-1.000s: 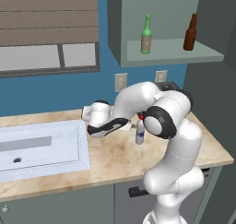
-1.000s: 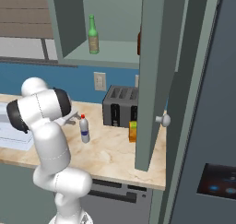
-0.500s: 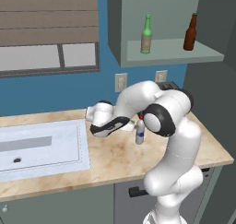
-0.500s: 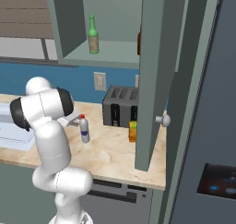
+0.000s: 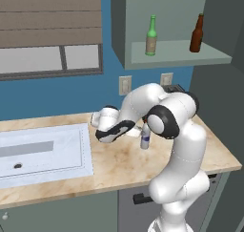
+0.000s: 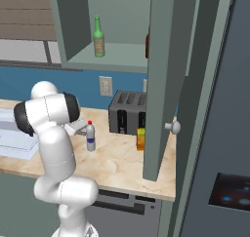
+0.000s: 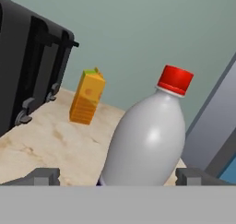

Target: Sort all alcoholic drinks to one cabinet, and non-alcoholic drinks to the other.

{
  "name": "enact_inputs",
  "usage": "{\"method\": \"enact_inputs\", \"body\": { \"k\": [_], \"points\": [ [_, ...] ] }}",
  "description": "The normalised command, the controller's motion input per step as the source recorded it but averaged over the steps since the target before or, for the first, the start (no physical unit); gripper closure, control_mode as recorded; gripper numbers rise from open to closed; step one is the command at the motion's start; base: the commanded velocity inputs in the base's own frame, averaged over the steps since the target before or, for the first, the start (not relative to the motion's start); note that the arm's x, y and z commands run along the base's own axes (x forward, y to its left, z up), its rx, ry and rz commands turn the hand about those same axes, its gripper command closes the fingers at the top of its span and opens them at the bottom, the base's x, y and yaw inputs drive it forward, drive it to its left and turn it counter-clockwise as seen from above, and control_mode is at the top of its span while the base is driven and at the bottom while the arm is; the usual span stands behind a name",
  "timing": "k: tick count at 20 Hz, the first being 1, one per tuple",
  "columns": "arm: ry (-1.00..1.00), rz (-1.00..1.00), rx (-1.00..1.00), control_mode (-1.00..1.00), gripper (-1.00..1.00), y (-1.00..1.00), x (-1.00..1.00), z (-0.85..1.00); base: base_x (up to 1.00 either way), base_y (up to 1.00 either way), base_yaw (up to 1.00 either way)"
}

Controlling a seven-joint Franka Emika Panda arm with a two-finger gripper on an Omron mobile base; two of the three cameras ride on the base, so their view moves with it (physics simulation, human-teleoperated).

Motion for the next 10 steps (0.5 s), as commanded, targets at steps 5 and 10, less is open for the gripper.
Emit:
{"method": "enact_inputs", "body": {
  "k": [5, 10],
  "points": [
    [0.0, -0.02, -0.03, -1.0, -1.0, -0.09, 0.0, -0.11, 0.0, 0.0, 0.0],
    [0.0, -0.01, -0.03, -1.0, -1.0, -0.05, -0.08, -0.05, 0.0, 0.0, 0.0]
  ]
}}
